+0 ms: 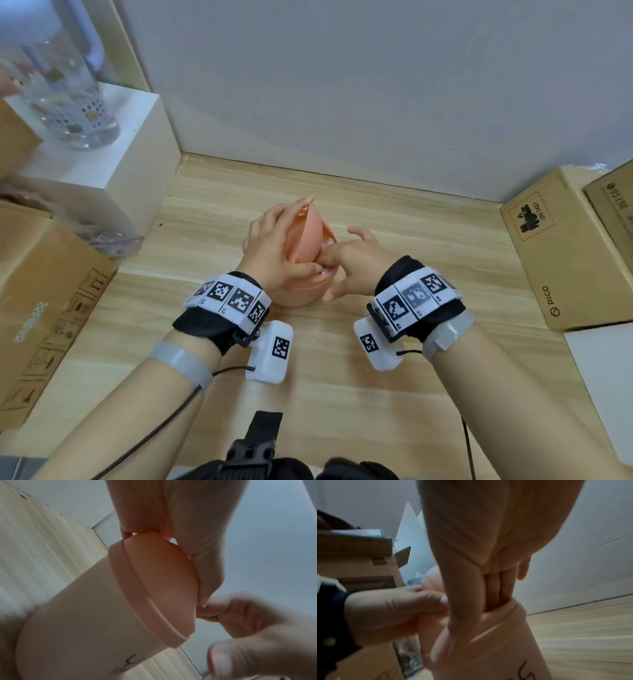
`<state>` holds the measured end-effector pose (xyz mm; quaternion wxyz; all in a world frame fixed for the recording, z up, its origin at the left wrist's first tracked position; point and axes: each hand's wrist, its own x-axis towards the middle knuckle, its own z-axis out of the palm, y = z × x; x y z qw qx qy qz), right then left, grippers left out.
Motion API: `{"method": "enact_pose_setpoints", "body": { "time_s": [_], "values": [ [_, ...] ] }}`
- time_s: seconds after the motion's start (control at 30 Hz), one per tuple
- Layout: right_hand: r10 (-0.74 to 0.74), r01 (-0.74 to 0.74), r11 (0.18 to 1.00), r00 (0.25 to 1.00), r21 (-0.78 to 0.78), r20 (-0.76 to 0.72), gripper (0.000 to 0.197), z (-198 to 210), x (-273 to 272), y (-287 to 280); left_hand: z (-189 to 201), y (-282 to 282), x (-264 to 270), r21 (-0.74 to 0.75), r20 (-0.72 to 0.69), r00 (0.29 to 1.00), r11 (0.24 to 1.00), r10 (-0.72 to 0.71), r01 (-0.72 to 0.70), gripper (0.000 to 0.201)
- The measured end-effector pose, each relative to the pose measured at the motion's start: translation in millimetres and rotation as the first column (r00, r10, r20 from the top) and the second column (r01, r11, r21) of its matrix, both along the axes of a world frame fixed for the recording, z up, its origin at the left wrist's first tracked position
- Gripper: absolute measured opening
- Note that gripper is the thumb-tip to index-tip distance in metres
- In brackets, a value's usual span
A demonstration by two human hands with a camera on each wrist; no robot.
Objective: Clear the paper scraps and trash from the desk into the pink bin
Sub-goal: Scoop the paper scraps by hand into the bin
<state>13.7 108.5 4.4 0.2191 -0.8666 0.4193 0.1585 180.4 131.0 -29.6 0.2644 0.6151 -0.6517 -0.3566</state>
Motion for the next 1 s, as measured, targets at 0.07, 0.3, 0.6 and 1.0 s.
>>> {"method": "enact_pose_setpoints", "body": {
  "time_s": [0.07,0.3,0.6,1.0],
  "values": [
    [0.114,-0.118,0.993,0.982,-0.015,-0.152,0.05,-3.2,11.8,0.9,2.1,1.4,0.2,0.006,0.012,1.0,1.0,-0.014,0.014,0.098],
    [0.107,-0.121,0.993,0.933,-0.018,-0.343,0.074,-7.1,36.3,-1.9,4.7,0.7,2.3,0.025,0.029,0.998,0.998,-0.052,0.051,0.098],
    [-0.043,0.044,0.998,0.999,0.04,-0.017,0.015,9.1,10.7,-10.5,3.8,1.8,0.7,0.012,0.043,0.999,1.0,-0.019,0.019,0.099],
    [-0.175,0.233,0.959,0.933,-0.159,0.314,0.015,1.5,-2.5,-16.7,3.9,3.2,0.5,0.02,0.015,1.0,1.0,-0.024,0.024,0.096]
  ]
}}
